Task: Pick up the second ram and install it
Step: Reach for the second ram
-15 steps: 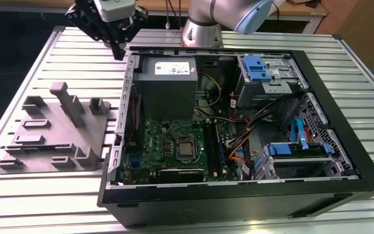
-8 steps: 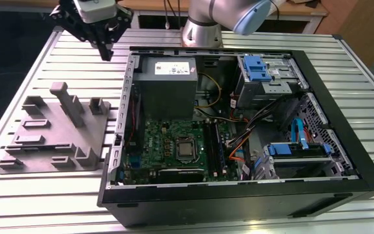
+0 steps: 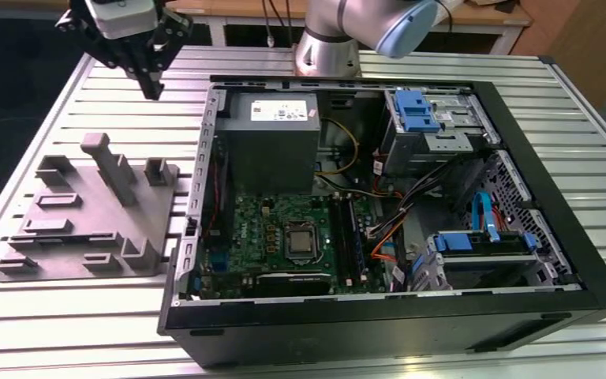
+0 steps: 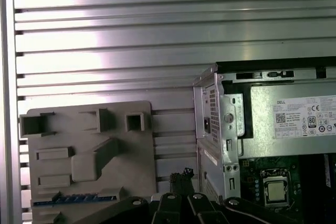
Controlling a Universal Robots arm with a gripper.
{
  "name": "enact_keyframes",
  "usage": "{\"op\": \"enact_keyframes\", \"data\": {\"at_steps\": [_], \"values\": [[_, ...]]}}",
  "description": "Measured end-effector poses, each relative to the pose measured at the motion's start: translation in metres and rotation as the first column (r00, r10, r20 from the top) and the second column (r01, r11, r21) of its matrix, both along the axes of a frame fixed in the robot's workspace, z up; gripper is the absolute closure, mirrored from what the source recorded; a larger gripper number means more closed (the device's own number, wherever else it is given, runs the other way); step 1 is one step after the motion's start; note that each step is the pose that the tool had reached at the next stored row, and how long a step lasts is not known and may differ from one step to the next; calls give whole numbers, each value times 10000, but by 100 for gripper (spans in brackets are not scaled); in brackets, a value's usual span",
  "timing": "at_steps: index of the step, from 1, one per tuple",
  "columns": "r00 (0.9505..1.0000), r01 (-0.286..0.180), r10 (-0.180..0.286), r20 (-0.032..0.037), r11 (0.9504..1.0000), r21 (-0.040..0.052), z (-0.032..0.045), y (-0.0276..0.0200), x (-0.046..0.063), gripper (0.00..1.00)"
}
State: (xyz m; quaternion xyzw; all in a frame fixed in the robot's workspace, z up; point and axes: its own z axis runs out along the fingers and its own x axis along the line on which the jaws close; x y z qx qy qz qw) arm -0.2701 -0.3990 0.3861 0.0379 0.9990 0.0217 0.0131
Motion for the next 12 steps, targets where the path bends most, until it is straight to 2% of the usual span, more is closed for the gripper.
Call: {"op": "enact_keyframes", "data": {"at_steps": [12], "values": [[10000, 0, 0, -1, 10000, 0, -49, -29, -228, 90]]}}
